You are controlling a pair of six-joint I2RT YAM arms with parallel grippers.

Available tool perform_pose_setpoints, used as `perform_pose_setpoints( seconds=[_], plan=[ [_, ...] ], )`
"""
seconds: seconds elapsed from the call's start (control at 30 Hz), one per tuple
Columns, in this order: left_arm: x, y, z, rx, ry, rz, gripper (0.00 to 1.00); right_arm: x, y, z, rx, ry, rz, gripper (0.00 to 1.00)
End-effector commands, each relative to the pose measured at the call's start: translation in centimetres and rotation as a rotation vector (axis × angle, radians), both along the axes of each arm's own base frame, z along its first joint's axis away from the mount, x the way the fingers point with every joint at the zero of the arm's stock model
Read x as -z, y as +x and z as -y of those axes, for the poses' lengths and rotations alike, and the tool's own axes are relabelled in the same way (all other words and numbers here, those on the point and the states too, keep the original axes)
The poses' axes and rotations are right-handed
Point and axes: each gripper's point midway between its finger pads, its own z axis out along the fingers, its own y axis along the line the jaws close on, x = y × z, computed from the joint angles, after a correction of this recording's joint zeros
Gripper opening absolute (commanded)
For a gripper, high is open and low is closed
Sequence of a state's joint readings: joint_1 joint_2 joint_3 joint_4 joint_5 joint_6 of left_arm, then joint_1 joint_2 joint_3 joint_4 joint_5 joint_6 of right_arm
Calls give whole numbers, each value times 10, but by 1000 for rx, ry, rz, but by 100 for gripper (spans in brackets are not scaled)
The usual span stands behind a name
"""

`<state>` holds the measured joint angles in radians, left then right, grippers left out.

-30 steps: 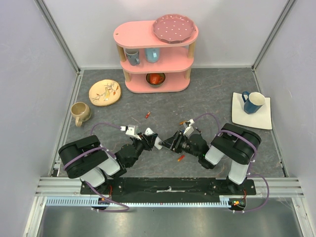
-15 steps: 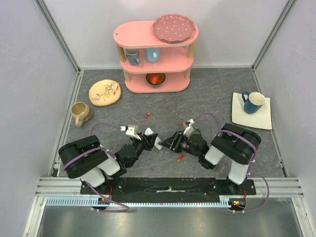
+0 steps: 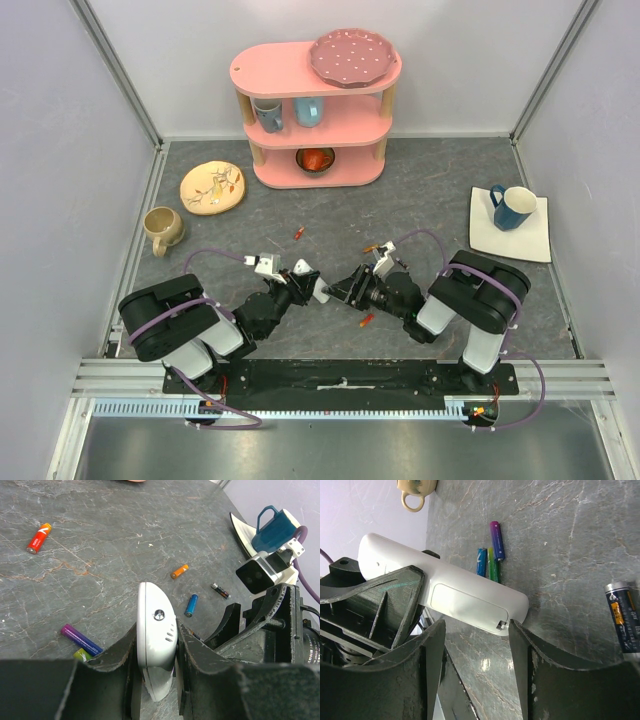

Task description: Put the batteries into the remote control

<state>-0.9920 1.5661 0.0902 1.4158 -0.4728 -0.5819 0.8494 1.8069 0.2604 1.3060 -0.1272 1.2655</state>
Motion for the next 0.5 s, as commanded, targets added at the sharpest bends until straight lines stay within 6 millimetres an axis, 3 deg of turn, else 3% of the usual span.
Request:
perform_pose_setpoints(
  seconds=[0.0, 0.47],
  plan=[
    [-41, 1, 0, -11, -104, 123, 2, -14, 5, 2, 24, 32, 38, 62],
    [-43, -1, 2, 1, -122, 119, 2, -12, 7, -4, 10, 36, 36, 60]
  ],
)
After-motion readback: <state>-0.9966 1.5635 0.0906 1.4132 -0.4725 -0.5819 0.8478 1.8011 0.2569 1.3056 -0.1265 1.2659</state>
